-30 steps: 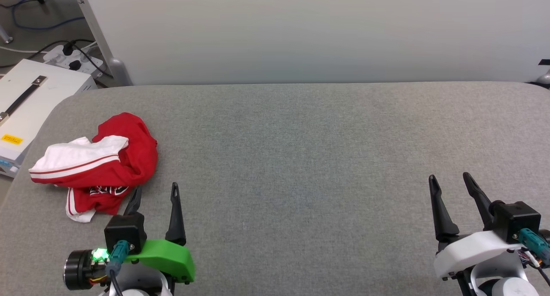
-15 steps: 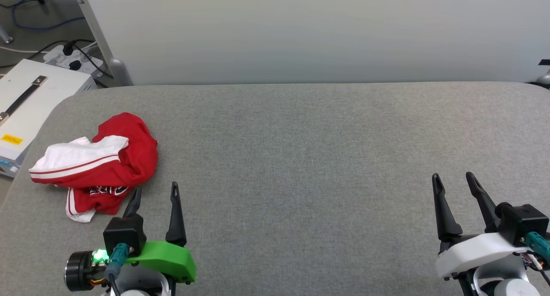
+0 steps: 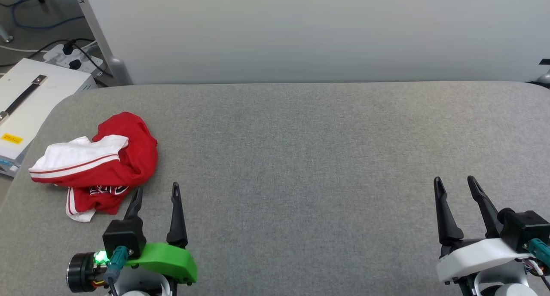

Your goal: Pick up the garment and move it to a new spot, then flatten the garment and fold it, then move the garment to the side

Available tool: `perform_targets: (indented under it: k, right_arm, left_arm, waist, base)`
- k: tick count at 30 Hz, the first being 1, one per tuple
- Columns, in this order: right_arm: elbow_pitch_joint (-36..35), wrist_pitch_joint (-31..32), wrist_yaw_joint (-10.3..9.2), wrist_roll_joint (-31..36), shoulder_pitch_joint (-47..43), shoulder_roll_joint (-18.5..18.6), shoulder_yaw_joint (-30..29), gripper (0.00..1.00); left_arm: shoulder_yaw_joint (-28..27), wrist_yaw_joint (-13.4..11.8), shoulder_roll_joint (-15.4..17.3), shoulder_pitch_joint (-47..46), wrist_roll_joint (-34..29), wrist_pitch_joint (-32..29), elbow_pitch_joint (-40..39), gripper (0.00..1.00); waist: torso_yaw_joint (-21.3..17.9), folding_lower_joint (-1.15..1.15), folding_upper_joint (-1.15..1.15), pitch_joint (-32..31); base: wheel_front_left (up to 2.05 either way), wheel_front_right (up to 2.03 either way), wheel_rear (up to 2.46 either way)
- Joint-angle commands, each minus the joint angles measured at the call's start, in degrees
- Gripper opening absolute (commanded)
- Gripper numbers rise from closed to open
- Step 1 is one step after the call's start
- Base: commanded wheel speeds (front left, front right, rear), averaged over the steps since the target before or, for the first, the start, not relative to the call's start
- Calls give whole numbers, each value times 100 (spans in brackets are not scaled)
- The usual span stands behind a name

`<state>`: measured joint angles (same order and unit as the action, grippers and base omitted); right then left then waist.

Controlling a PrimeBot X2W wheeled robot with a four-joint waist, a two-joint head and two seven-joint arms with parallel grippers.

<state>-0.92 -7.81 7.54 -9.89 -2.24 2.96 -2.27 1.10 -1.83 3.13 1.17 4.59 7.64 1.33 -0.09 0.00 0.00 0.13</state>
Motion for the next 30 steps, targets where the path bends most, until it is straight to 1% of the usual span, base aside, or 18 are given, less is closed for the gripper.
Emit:
perform_targets:
  k: [1,30]
  right_arm:
    - [20,-61,-3,-83,-61,-5,5,100]
    - [131,-398,-4,-236,-179,-7,20,100]
  left_arm:
    - [5,-47,-14,66,27,68,18,100]
    - [79,-61,-20,83,130,410,219,100]
  waist:
    - [2,0,0,3]
    - [26,0,0,35]
  base:
    - [0,0,0]
    - [0,0,0]
